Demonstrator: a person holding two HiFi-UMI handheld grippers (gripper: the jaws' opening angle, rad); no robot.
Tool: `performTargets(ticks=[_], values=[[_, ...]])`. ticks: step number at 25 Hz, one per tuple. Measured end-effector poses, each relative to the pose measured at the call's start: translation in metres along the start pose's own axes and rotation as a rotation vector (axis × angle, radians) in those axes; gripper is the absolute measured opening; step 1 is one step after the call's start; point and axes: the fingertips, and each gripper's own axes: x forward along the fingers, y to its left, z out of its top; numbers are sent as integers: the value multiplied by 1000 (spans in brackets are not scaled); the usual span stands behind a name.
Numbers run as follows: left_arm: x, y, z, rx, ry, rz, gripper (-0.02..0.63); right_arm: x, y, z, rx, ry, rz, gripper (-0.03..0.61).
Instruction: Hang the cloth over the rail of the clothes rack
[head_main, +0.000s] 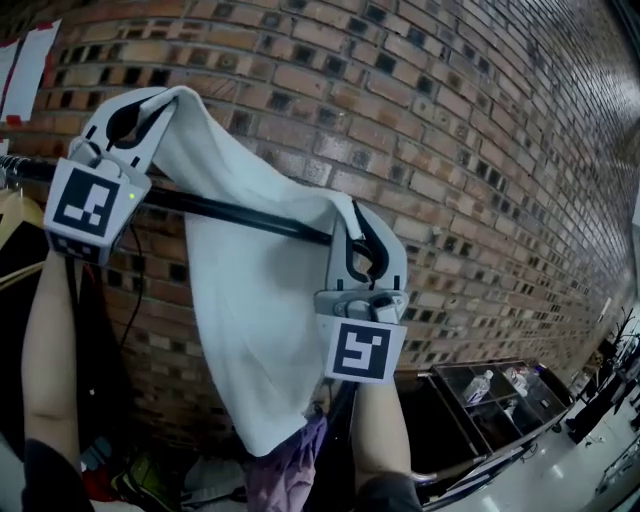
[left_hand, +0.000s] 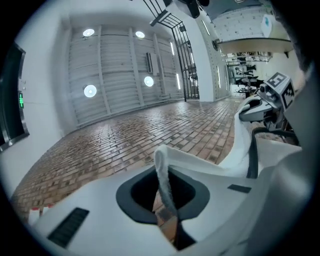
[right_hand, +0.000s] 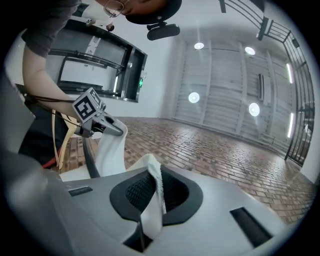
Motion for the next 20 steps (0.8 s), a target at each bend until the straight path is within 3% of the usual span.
performTargets(ticks=[5, 10, 15, 17, 20], values=[[-24, 39, -29, 41, 74, 34, 48, 12, 26, 2, 1, 38, 10, 14], [-3, 49, -44, 131, 114, -44, 48, 14, 38, -14, -29, 116, -13, 14], [-6, 35, -36, 92, 73, -32, 48, 3, 22, -23, -30, 123, -43, 14], [2, 28, -40, 76, 83, -48, 48, -2, 15, -25, -60, 123, -64, 14], [15, 15, -48, 63, 96, -99, 48, -11, -2, -32, -23, 129, -101, 14]])
